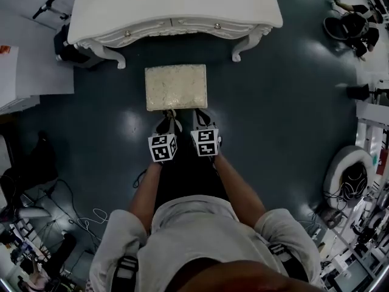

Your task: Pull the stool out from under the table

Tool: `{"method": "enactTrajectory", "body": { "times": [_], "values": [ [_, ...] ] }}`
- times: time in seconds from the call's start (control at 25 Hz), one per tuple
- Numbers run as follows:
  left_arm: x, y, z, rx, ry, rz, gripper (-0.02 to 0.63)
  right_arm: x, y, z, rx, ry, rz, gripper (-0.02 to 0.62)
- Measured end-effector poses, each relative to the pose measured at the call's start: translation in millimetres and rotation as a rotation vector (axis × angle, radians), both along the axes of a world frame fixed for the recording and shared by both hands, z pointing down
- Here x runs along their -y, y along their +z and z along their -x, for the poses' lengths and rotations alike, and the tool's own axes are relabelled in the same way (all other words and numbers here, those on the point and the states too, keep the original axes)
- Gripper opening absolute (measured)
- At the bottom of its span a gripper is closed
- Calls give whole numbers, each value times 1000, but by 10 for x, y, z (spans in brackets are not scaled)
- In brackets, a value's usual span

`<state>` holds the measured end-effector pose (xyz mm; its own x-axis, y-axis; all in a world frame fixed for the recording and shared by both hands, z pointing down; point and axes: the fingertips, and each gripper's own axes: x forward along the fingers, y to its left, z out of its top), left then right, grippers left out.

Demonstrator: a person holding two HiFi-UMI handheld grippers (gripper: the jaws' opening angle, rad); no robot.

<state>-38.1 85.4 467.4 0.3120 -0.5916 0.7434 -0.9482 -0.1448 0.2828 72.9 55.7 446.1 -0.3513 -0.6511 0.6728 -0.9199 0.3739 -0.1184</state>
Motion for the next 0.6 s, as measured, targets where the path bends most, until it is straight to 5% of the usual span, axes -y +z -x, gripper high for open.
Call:
{"method": "enactTrajectory", "body": {
  "times": [0.32,0.6],
  "values": [
    [187,-921,-115,-27,-9,-119,45,78,-894,113,19,-62,-143,15],
    [313,-1898,-342,-16,5,-323,35,173,-2060,-1,-127,-95,-470,15]
  ]
}}
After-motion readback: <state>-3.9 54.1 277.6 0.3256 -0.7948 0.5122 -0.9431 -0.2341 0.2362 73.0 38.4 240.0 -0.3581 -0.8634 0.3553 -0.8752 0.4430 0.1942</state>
